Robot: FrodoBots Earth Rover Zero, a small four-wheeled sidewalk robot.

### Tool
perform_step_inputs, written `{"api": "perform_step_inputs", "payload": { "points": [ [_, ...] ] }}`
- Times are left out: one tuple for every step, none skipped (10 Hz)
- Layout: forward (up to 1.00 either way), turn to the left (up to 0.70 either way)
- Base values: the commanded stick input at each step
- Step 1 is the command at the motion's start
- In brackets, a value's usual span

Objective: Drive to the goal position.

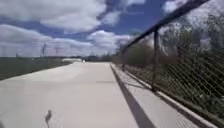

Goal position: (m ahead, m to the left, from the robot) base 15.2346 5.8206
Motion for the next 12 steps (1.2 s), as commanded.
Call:
{"api": "perform_step_inputs", "payload": {
  "points": [
    [1.0, 0.0],
    [1.0, 0.0],
    [1.0, 0.0],
    [1.0, 0.0],
    [1.0, 0.0],
    [1.0, 0.0],
    [1.0, 0.0],
    [1.0, 0.0],
    [1.0, 0.0],
    [1.0, 0.0],
    [1.0, 0.0],
    [1.0, 0.0]
  ]
}}
